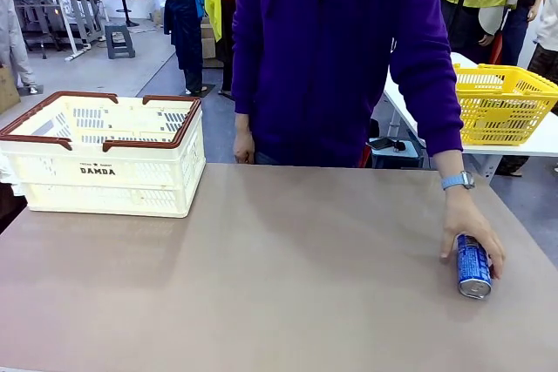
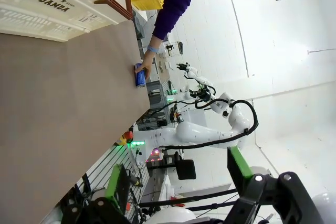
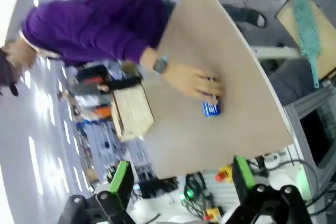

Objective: Place the drinks into the Shopping basket.
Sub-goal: Pick up one drink and place it into the Shopping basket.

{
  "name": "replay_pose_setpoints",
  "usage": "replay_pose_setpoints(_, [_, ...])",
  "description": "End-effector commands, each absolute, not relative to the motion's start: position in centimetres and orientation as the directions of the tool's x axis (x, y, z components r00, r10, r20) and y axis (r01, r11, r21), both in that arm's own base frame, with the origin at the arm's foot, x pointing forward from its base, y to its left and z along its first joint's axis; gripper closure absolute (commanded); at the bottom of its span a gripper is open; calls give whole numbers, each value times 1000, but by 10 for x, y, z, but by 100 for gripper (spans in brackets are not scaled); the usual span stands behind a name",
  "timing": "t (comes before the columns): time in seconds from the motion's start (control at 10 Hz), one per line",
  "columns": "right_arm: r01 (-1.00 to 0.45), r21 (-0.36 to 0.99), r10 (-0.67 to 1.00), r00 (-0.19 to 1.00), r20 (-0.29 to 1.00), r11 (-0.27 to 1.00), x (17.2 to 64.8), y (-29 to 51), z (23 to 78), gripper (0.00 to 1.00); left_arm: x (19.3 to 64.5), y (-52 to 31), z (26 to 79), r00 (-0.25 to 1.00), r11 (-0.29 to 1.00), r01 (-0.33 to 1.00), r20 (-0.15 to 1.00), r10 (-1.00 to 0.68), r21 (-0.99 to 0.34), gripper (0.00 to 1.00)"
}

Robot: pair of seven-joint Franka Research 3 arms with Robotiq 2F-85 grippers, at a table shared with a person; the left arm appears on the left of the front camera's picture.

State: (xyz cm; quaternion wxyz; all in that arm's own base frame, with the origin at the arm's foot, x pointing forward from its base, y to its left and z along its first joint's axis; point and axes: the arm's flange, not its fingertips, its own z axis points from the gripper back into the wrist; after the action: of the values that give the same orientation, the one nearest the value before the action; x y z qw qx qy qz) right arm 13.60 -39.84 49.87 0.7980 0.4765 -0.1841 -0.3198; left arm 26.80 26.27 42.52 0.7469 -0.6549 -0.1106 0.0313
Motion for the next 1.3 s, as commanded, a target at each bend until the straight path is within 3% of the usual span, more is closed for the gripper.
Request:
replay_pose_setpoints(0.0, [331,862,-640,769,-9,384,140,-386,505,0,266,261,426,972,136,114,138,188,-984,0])
replay_pose_setpoints(0.3, [339,874,-670,742,-21,349,144,-395,498,0,266,261,426,972,136,114,138,188,-984,0])
replay_pose_setpoints(0.6, [225,771,-463,881,100,595,221,-282,519,0,266,261,426,972,136,114,138,188,-984,0])
replay_pose_setpoints(0.8, [169,661,-305,948,95,731,270,-195,515,0,266,261,426,972,136,114,138,188,-984,0])
replay_pose_setpoints(1.1, [213,668,-356,931,83,713,262,-224,527,0,266,261,426,972,136,114,138,188,-984,0])
replay_pose_setpoints(1.2, [212,585,-312,947,73,783,271,-186,525,0,266,261,426,972,136,114,138,188,-984,0])
